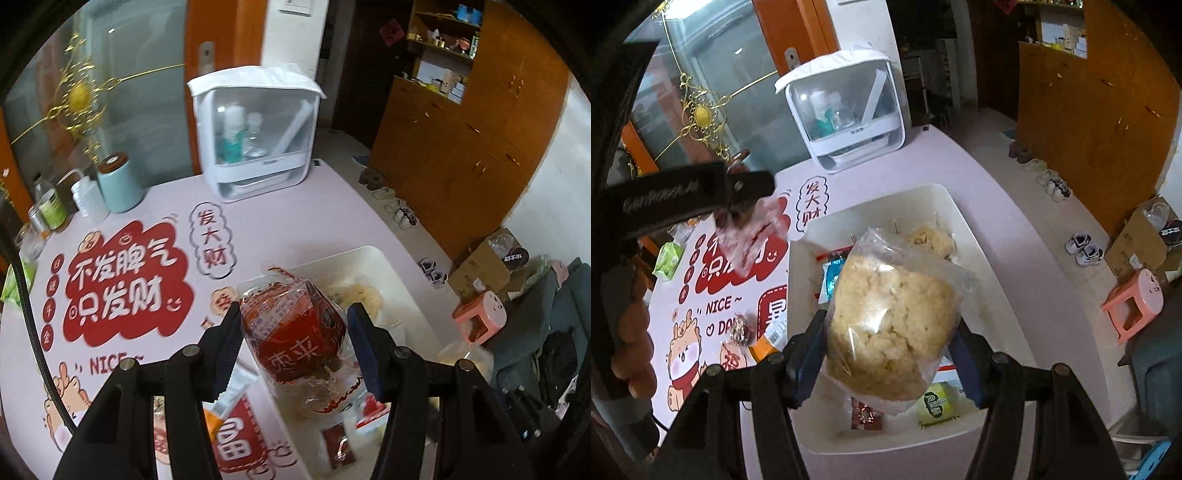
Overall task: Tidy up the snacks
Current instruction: 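Carry both snacks toward the white tray, then open both tools over the white tray to drop the snacks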
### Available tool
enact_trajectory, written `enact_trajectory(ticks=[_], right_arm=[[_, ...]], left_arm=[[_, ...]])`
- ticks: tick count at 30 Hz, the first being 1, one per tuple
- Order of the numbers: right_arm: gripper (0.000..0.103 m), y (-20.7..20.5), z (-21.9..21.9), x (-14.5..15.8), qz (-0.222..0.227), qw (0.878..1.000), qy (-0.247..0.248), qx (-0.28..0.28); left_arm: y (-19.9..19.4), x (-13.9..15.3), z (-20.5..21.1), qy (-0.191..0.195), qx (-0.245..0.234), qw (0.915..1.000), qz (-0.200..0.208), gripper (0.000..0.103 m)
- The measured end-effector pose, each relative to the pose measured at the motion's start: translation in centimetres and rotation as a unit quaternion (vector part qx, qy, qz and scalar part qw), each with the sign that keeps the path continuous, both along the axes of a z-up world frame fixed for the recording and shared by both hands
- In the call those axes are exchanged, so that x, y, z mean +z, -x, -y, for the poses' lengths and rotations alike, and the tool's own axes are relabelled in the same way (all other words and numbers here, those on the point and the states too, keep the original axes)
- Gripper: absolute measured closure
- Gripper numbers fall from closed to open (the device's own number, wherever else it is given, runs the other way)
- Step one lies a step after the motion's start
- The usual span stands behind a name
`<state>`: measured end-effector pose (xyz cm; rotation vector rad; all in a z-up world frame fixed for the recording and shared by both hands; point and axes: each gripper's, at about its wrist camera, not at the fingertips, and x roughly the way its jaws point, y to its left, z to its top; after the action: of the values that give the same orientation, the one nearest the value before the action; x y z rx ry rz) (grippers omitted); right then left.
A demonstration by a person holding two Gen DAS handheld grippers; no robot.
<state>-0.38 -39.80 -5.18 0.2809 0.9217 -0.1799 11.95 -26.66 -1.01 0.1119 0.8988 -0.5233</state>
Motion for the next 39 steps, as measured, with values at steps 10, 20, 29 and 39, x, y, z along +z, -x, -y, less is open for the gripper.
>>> enact_trajectory(ticks=[10, 20, 29, 39], right_arm=[[0.039, -1.6, 0.0, -1.9, -0.014, 0.999, -0.014, 0.046], [0.023, -2.5, 0.6, -4.0, -0.044, 0.998, -0.033, 0.04], [0.02, -2.4, 0.2, -3.6, -0.033, 0.998, -0.031, 0.04], [0.02, -1.8, 0.3, -2.9, -0.027, 0.999, -0.035, 0.012]], left_arm=[[-0.7, -1.8, 4.9, -0.045, -0.014, 0.9989, -0.006, 0.047], [-1.5, -3.9, 5.5, -0.078, -0.01, 0.9968, -0.015, 0.02], [-1.7, -4.2, 4.7, -0.082, -0.004, 0.9963, -0.024, 0.02], [-1.2, -3.4, 3.4, -0.075, -0.004, 0.997, -0.018, 0.02]])
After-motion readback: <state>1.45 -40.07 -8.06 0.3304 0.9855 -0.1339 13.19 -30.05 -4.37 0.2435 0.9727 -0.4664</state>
